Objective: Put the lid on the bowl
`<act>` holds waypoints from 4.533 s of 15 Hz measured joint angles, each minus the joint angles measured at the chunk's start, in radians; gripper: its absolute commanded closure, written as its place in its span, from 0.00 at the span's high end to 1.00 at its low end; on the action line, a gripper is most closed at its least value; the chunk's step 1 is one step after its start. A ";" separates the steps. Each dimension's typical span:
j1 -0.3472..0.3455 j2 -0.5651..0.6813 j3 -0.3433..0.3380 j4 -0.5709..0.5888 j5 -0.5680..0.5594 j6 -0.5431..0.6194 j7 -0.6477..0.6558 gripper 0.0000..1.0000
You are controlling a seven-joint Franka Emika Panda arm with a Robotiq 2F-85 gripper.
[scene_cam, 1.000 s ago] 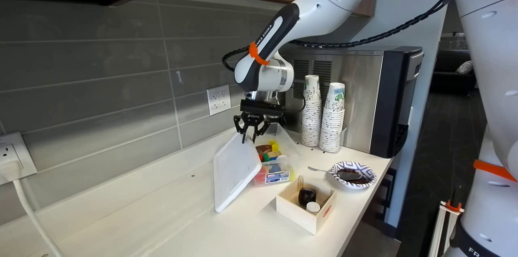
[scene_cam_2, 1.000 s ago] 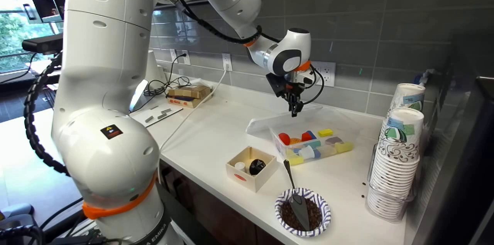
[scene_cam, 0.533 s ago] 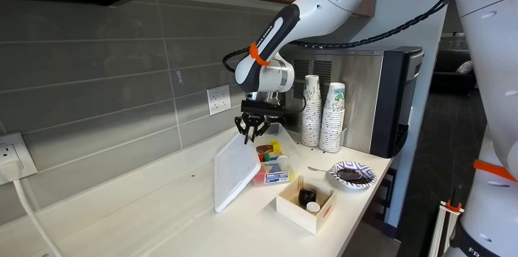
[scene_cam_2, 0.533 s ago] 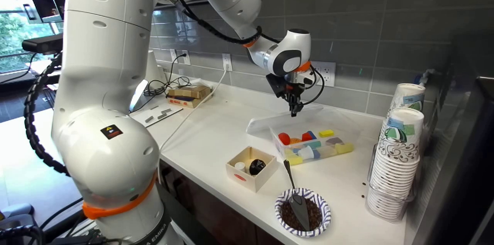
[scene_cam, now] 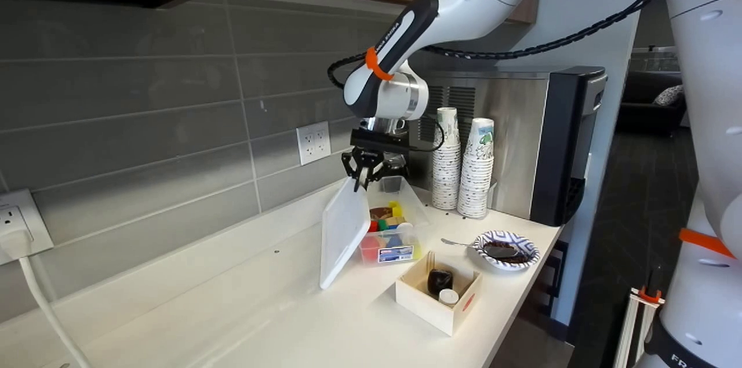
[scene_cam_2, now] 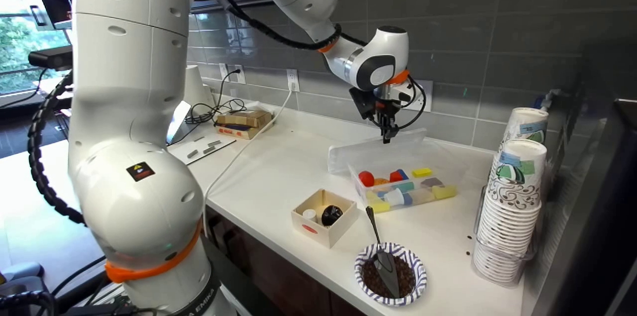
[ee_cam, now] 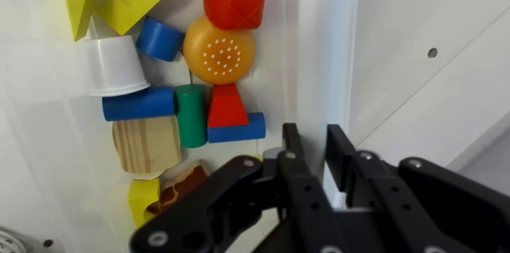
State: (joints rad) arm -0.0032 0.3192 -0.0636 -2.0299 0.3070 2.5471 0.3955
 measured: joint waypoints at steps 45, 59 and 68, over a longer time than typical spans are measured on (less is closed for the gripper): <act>-0.149 -0.339 -0.085 -0.421 0.525 0.247 -0.321 0.06; -0.153 -0.330 -0.103 -0.508 0.508 0.328 -0.343 0.06; -0.167 -0.285 -0.131 -0.557 0.403 0.365 -0.332 0.68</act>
State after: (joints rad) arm -0.1701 0.0345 -0.1947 -2.5868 0.7104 2.9116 0.0636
